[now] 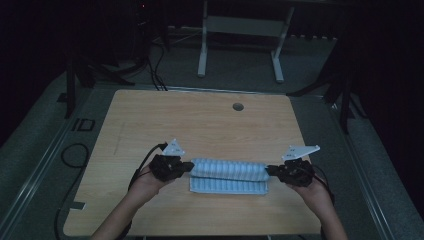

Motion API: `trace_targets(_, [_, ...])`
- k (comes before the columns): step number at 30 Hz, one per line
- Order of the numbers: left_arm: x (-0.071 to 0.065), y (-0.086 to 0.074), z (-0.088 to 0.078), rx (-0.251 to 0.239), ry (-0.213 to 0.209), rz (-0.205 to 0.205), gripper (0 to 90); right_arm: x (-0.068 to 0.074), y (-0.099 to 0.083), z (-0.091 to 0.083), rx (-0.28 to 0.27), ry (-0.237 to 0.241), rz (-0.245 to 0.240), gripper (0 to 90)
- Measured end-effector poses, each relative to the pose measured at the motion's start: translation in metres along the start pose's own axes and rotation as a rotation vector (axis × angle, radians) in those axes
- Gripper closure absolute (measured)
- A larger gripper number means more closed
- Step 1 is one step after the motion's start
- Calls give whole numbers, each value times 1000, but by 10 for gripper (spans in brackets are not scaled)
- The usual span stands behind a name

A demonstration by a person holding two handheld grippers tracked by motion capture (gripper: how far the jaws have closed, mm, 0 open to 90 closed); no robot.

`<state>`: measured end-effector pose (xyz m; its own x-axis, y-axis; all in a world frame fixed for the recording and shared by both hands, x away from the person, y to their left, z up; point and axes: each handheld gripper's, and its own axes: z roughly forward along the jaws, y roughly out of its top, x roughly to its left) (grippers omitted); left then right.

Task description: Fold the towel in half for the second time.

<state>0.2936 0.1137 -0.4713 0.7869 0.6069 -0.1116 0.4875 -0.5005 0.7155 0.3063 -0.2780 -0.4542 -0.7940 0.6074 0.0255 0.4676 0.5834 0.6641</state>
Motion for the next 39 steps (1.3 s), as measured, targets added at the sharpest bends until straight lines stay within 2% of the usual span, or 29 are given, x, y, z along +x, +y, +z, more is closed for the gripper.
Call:
trace_targets(4, [-6,-16,13,34,-36,-11,874,5,-14,12,25,21,20,849])
trace_targets(7, [-9,-25,21,71,-42,-7,874,7,-22,19,49,26,32,847])
trace_targets(8, [-9,-29,22,68,-36,-14,874,8,-25,22,60,25,37,847])
trace_targets(10, [-8,-34,25,85,-52,-26,873,8,-31,25,73,33,47,844])
trace_targets(12, [-8,-39,28,90,-69,-41,873,7,-37,27,73,55,62,841])
trace_targets(15, [-12,-42,30,128,-97,-35,869,9,-45,29,89,74,77,828])
trace_targets(17, [-14,-41,29,145,-98,-31,832,12,-49,29,112,82,78,753])
trace_targets(18, [-14,-39,26,148,-93,-33,777,13,-49,27,108,86,83,714])
trace_targets(19, [-14,-36,23,141,-94,-32,772,12,-49,23,96,95,93,692])
trace_targets(22, [-9,-25,14,101,-76,-46,623,9,-41,13,59,72,94,611])
trace_targets(25, [-2,-14,13,56,-82,-36,549,3,-29,10,31,55,95,577])
trace_targets(26, [0,-12,15,59,-82,-29,544,2,-26,12,30,51,92,569])
trace_targets(28, [3,-8,24,75,-84,-23,508,-1,-21,20,35,47,87,560])
trace_targets(32, [5,-7,48,108,-91,-8,503,-3,-20,45,82,59,65,530])
trace_targets(34, [7,-9,59,125,-103,-17,503,-6,-22,56,98,53,65,531])
trace_targets(36, [7,-10,67,139,-97,-14,502,-8,-23,65,121,41,52,529])
trace_targets(37, [8,-11,70,150,-103,-15,502,-10,-24,69,126,42,46,529])
trace_targets(39, [9,-13,74,157,-88,-17,502,-13,-24,77,139,52,47,529])
